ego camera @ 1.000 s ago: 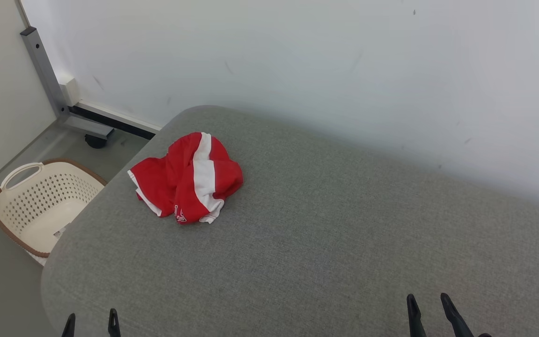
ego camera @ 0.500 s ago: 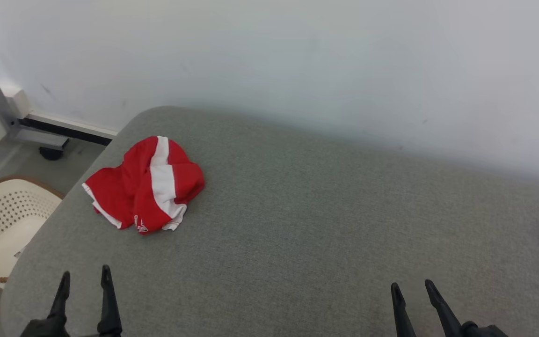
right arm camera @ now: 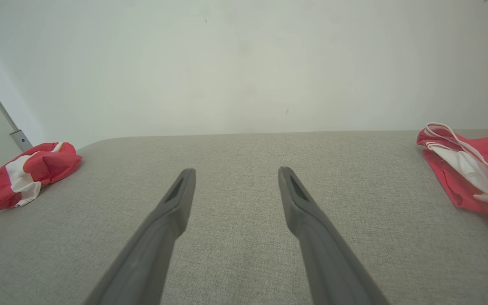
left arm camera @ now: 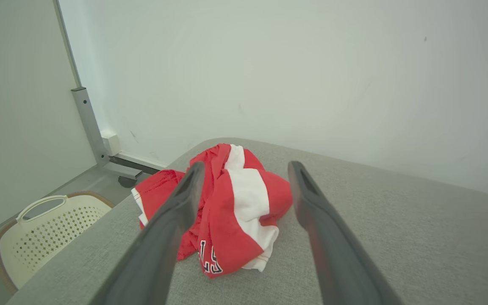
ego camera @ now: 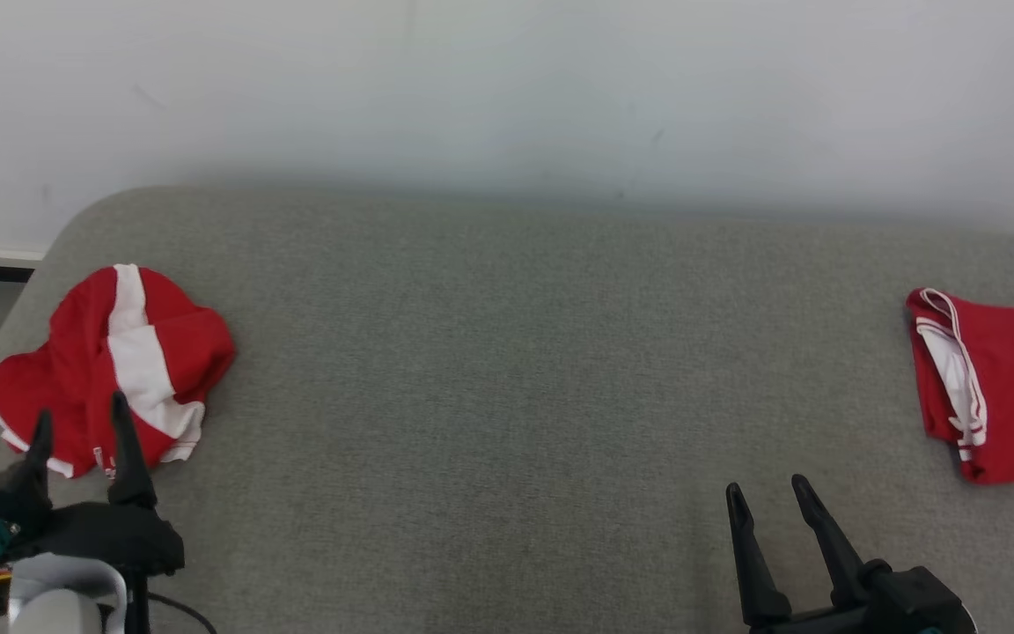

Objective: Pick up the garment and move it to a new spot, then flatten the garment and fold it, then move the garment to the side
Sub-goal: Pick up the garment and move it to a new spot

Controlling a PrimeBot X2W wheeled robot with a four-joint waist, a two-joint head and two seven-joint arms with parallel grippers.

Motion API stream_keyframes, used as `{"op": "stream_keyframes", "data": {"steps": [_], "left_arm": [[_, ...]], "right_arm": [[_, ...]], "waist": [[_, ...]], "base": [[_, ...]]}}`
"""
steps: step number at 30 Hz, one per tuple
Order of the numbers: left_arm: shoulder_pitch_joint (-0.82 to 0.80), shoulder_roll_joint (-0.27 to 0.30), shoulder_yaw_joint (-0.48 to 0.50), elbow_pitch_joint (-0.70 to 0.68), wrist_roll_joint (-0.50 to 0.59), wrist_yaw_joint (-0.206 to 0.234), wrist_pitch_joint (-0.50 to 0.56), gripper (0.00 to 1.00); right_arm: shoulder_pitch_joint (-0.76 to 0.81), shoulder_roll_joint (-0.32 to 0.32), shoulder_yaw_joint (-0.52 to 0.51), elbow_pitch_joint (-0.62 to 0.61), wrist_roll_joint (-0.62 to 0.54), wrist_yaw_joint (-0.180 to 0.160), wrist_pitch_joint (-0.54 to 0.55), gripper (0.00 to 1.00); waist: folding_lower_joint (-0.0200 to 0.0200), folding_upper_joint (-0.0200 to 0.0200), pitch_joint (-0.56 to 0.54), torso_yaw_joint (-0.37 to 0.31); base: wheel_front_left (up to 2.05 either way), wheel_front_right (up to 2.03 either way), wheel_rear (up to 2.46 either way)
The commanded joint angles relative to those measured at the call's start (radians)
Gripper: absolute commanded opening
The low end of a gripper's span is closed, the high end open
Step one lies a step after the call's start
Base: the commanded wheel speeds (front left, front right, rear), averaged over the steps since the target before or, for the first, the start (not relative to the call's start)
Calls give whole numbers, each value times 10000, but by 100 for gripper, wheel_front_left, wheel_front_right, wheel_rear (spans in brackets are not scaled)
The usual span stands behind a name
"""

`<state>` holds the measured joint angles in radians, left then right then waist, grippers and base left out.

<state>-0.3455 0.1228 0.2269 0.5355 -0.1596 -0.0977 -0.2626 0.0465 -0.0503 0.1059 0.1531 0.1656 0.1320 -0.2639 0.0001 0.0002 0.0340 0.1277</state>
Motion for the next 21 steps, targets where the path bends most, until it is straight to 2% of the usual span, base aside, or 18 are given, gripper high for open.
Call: {"op": "stream_keyframes", "data": {"steps": [1, 4, 10, 18, 21], "left_arm": [[-585, 212, 161, 434, -74, 31, -32, 100], [-925, 346, 243, 1045, -110, 96, -31, 100], [-2223, 991, 628, 2588, -454, 280, 164, 100], [-3282, 2000, 865, 4437, -592, 583, 1050, 100], [-3456, 2199, 901, 5203, -700, 642, 1726, 100]], "right_arm": [[-250, 0, -20, -32, -92, -22, 0, 100], [-358, -1, -42, -72, -101, -22, 0, 100], [-826, 0, -18, -78, -65, -22, 0, 100], [-1078, 3, 11, -16, 105, -22, -1, 100], [-1062, 2, 14, 40, 138, -22, -1, 100]], "waist": [[-1, -2, 895, -955], [-1, -2, 1049, -1121], [-1, -2, 1517, -1618], [-1, -2, 1779, -2120], [-1, -2, 1800, -2191]], "base": [[0, 0, 0], [0, 0, 0], [0, 0, 0], [0, 0, 0], [0, 0, 0]]}}
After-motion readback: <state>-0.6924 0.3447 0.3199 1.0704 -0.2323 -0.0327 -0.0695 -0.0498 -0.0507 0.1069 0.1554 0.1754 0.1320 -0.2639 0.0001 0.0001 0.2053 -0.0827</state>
